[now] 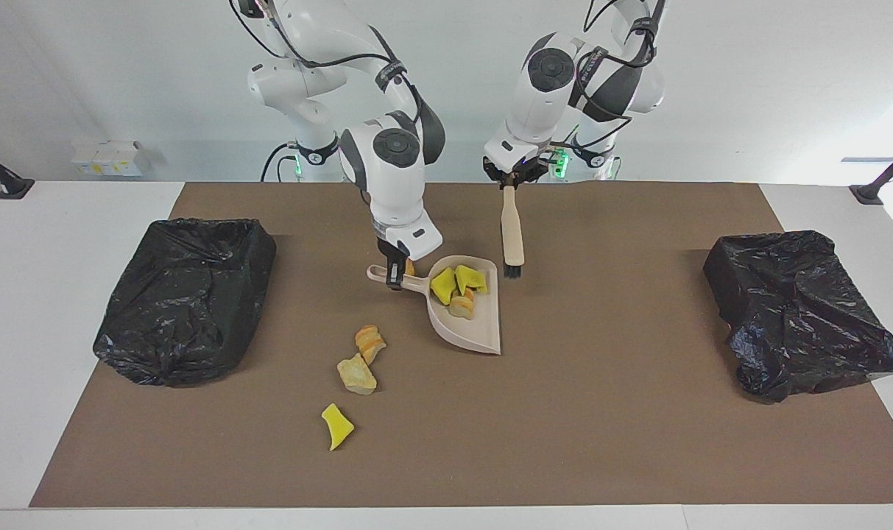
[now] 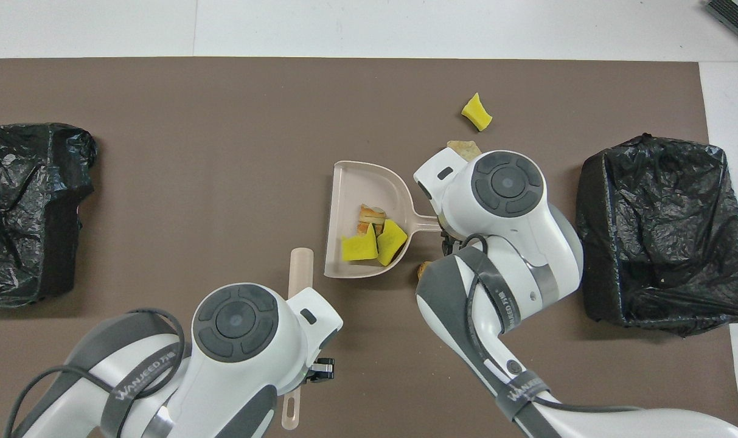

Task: Sweep and dump trash in bin
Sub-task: 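Carry the loaded dustpan with the right gripper over the nearby black bin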

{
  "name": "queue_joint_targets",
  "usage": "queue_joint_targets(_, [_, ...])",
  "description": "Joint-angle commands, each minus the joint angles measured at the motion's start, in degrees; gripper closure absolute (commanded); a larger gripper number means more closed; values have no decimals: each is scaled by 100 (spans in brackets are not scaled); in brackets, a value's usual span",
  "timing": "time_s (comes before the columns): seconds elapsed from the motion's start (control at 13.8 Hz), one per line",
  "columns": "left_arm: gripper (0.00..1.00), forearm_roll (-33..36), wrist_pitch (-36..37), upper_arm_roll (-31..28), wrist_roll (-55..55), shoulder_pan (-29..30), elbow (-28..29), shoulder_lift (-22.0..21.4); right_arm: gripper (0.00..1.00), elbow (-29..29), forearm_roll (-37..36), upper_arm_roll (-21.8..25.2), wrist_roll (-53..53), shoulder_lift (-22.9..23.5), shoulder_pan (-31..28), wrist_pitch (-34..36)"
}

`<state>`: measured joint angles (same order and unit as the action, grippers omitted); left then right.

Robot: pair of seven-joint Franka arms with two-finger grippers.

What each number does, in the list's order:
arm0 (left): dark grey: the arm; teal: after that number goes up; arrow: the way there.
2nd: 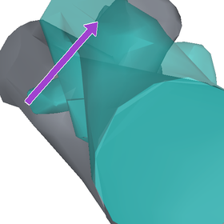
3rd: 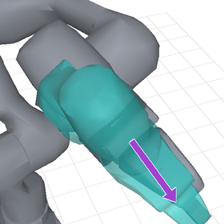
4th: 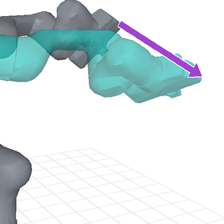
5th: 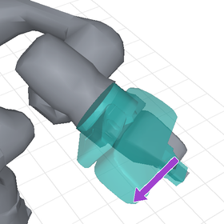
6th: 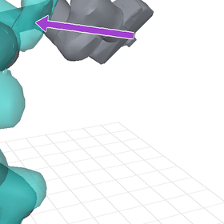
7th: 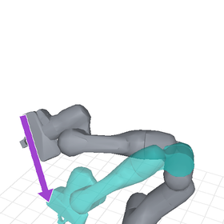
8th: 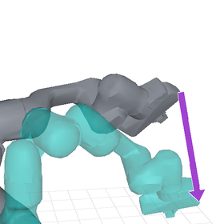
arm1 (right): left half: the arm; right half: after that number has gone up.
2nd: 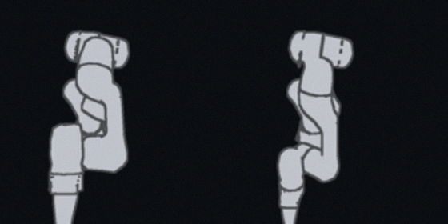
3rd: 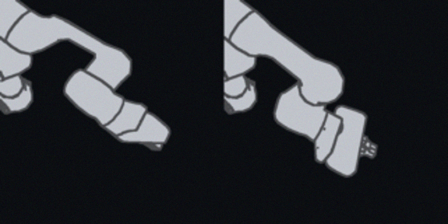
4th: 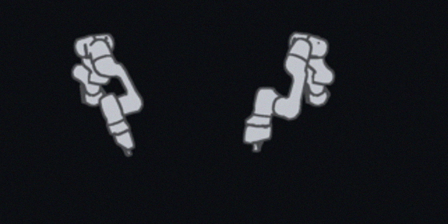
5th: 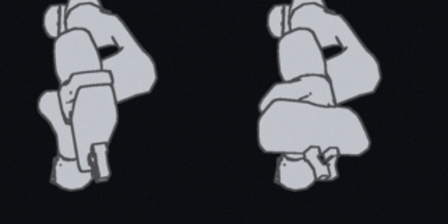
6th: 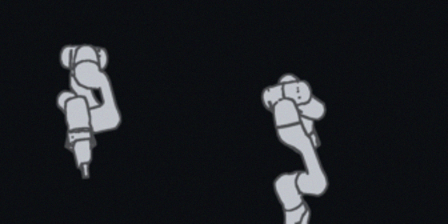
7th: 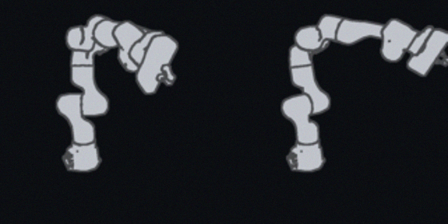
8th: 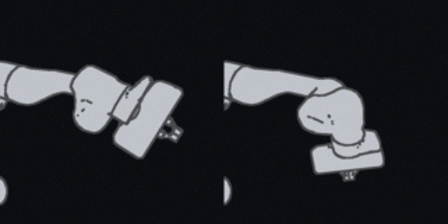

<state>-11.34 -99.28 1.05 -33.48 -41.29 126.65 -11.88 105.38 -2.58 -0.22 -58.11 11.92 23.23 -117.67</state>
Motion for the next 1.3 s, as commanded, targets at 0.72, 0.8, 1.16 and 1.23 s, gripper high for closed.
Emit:
queue_joint_targets(0.72, [100, -236, -1910, 493, -2172, -1293, 2056, -676, 100, -729, 600, 4, -1888, -409, -1601, 1254])
queue_joint_targets(0.8, [100, -298, -2007, 493, -2111, -1319, 2109, -632, 100, -782, 592, 13, -2010, -427, -1715, 1386])
queue_joint_targets(1.16, [100, -685, -2420, 484, -1521, -1285, 2197, -404, 100, -958, 556, 31, -2959, -436, -2479, 1861])
queue_joint_targets(1.23, [100, -729, -2508, 484, -1512, -1285, 2215, -342, 100, -1045, 556, 31, -3257, -428, -2638, 1931])
